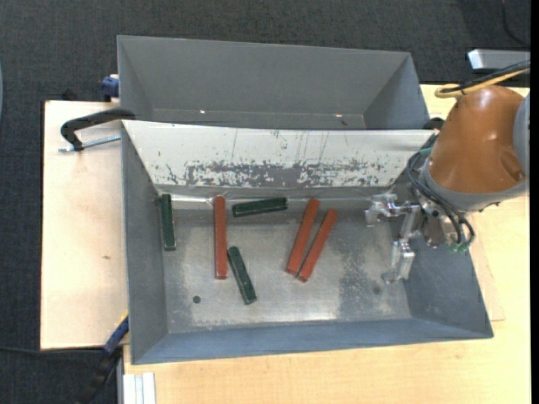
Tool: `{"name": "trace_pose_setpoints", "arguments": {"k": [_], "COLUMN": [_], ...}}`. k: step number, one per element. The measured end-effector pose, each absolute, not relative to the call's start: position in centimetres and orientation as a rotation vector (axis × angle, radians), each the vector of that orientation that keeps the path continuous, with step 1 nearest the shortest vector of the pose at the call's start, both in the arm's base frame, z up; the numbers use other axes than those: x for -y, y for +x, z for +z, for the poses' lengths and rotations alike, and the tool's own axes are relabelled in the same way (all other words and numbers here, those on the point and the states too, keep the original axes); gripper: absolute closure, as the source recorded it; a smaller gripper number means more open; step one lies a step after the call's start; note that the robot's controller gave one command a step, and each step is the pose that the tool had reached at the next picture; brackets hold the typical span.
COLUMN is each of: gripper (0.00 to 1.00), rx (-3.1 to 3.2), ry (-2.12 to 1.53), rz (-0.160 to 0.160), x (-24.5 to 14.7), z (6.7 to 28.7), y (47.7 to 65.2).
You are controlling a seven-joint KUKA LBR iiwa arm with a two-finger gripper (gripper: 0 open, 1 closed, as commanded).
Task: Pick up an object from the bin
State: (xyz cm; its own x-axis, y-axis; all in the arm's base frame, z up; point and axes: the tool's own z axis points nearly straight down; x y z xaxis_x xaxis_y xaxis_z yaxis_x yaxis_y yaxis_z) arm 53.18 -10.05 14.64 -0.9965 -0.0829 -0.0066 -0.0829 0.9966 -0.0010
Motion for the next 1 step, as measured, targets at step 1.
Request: {"name": "trace_pose_setpoints", "arguments": {"k": [1], "gripper": [0.00], "rx": [-3.141], "ry": [-0.018], "rz": [0.003], "x": [8.32], "z": [11.19], "y": [52.69]}}
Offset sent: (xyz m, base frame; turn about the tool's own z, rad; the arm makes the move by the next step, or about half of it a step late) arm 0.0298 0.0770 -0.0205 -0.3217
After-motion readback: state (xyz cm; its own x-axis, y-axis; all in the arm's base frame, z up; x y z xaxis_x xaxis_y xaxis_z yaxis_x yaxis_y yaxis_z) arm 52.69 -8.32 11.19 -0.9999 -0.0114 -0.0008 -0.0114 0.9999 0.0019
